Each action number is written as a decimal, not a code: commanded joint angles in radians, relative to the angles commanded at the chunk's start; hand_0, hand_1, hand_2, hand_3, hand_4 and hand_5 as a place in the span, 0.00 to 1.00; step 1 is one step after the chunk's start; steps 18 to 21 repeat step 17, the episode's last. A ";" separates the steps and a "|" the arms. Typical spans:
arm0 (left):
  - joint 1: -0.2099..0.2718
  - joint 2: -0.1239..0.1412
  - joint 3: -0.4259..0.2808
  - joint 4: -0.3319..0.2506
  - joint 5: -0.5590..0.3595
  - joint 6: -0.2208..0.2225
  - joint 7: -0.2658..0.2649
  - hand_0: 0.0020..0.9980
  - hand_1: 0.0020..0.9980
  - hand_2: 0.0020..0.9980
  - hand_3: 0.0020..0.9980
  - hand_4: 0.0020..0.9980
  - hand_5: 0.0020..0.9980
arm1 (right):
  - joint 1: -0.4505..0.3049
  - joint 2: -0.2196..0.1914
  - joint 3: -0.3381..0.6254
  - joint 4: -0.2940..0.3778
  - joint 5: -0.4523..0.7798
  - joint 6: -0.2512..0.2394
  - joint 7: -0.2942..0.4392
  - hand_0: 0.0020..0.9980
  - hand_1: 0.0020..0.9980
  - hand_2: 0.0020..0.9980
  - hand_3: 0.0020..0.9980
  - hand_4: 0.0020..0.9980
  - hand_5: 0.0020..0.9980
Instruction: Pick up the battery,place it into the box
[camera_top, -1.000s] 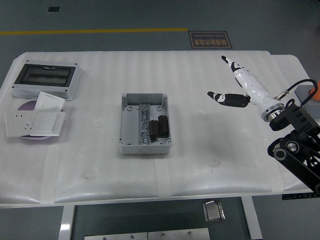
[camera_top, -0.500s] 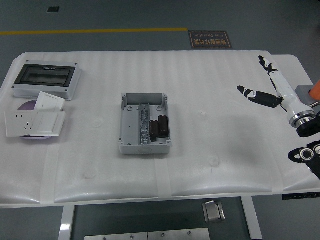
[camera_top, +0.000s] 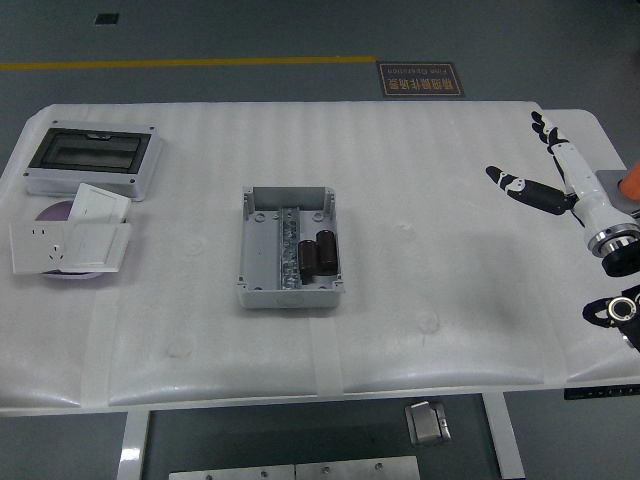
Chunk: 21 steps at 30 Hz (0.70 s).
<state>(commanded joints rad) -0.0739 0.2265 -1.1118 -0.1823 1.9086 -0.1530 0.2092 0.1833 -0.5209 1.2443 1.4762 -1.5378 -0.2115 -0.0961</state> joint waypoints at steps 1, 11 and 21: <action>0.000 0.000 -0.001 0.000 0.001 0.000 0.000 0.64 0.64 0.54 0.59 0.56 0.14 | 0.000 0.000 0.002 0.000 0.001 0.000 0.000 1.00 1.00 1.00 1.00 0.85 0.49; -0.001 0.002 -0.002 0.000 0.001 0.001 0.001 0.64 0.64 0.54 0.59 0.57 0.14 | 0.002 -0.003 0.014 0.012 0.016 -0.003 0.000 1.00 1.00 1.00 1.00 0.85 0.49; 0.000 0.003 0.002 -0.001 -0.006 0.002 0.002 0.64 0.64 0.54 0.59 0.57 0.14 | 0.000 -0.001 0.010 0.007 0.006 -0.003 -0.003 1.00 1.00 1.00 1.00 0.85 0.49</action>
